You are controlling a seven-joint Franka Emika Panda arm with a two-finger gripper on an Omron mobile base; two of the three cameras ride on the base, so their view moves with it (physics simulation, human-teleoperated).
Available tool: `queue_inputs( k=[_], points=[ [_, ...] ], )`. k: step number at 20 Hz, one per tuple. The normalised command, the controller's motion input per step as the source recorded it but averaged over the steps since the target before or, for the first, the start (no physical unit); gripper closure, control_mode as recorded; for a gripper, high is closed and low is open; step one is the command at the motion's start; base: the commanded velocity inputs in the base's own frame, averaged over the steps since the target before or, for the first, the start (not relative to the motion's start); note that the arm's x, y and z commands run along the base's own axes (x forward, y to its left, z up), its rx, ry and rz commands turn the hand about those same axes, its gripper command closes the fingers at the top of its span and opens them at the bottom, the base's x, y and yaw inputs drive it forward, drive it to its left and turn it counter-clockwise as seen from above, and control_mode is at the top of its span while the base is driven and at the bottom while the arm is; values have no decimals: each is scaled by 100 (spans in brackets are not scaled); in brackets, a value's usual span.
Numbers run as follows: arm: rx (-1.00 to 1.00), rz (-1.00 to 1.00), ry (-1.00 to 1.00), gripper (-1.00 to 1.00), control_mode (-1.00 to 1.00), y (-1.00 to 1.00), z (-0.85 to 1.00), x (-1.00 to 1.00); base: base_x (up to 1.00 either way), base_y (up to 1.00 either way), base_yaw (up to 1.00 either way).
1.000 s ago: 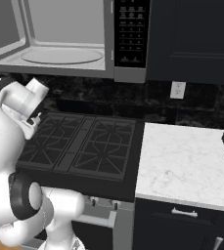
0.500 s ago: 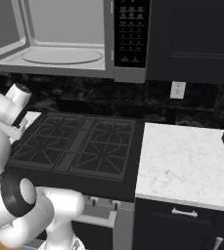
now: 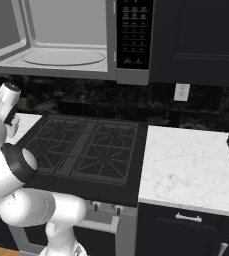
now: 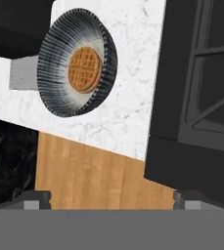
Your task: Open the microwave, place the bowl with waffle inside the microwave, then close the microwave door and turn it on.
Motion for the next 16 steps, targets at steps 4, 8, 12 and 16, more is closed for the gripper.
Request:
queue_inputs(
  k=[4, 8, 12, 16],
  points=[
    [-5, -3, 0, -100, -100, 40, -41, 58, 0, 0, 0],
    [-3, -3, 0, -100, -100, 44, -44, 59, 0, 0, 0],
    [-1, -2, 0, -100, -100, 42, -29, 30, 0, 0, 0],
    [0, -1, 0, -100, -100, 38, -27, 25, 0, 0, 0]
  ],
)
